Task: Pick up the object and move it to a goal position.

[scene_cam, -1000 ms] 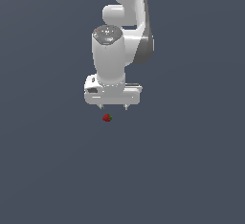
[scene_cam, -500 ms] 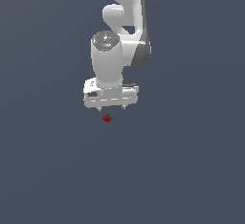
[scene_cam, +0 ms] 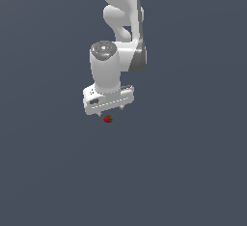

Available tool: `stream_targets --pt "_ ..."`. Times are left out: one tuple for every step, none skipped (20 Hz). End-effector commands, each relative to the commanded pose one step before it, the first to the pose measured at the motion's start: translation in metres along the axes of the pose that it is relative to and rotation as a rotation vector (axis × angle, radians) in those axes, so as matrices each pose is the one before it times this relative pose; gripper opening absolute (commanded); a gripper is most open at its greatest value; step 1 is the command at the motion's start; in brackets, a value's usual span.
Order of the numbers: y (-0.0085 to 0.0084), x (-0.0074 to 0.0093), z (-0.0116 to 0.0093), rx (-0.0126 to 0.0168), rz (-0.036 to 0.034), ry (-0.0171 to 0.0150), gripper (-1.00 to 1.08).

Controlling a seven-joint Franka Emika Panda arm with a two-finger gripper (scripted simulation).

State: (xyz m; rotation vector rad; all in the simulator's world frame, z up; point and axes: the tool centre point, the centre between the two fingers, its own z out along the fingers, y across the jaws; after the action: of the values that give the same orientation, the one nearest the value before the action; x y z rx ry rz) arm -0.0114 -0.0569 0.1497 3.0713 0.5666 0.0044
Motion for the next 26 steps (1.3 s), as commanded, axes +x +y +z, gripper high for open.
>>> stream_targets --pt "0.0017 -0.00383 0.00742 -0.00031 -0.06759 -0.00155 1.0" --pt "0.0005 -0.00156 0.00291 0.00005 -0.02645 -0.00057 1.0" --pt "0.00042 -0.00157 0.00289 0.00012 -0.02648 -0.00051 1.0" --pt "0.00035 -0.00158 0.00287 0.00019 -0.0265 -0.00045 1.0" --pt "0.00028 -0.00159 0.00286 0.00025 -0.02652 -0.00039 1.0" --pt "0.0002 -0.00159 0.00284 0.00031 -0.02654 -0.00033 1.0" --pt "0.00013 -0.00159 0.00282 0.00036 -0.02655 -0.00026 1.0" --pt "0.00006 -0.00158 0.0028 0.00041 -0.02658 -0.00019 1.0" --pt "-0.00002 -0.00158 0.00278 0.00046 -0.0266 -0.00011 1.0" --pt "-0.00009 -0.00157 0.00276 0.0005 -0.02662 -0.00003 1.0" --pt "-0.00016 -0.00156 0.00275 0.00054 -0.02663 0.00005 1.0" --pt "-0.00023 -0.00154 0.00273 0.00057 -0.02665 0.00013 1.0" --pt "-0.0003 -0.00152 0.00271 0.0006 -0.02667 0.00021 1.0" --pt "-0.00037 -0.0015 0.00268 0.00063 -0.02669 0.0003 1.0" --pt "-0.00044 -0.00148 0.00266 0.00065 -0.02669 0.00039 1.0" --pt "-0.0005 -0.00145 0.00264 0.00066 -0.02671 0.00048 1.0" --pt "-0.00057 -0.00142 0.00262 0.00067 -0.02673 0.00057 1.0" --pt "-0.00063 -0.00138 0.00258 0.00068 -0.02653 0.00066 1.0" --pt "-0.00066 -0.00129 0.00244 0.00065 -0.02533 0.00071 1.0" --pt "-0.00067 -0.00119 0.00229 0.00061 -0.02398 0.00075 1.0" --pt "-0.00068 -0.00109 0.00214 0.00057 -0.02261 0.00078 1.0" --pt "-0.00067 -0.001 0.002 0.00053 -0.02125 0.00079 1.0" --pt "-0.00066 -0.00091 0.00186 0.00048 -0.01989 0.0008 1.0" --pt "-0.00064 -0.00082 0.00172 0.00044 -0.01852 0.00079 1.0" --pt "-0.00062 -0.00074 0.00158 0.0004 -0.01715 0.00077 1.0" --pt "-0.00059 -0.00067 0.00145 0.00036 -0.01579 0.00074 1.0"
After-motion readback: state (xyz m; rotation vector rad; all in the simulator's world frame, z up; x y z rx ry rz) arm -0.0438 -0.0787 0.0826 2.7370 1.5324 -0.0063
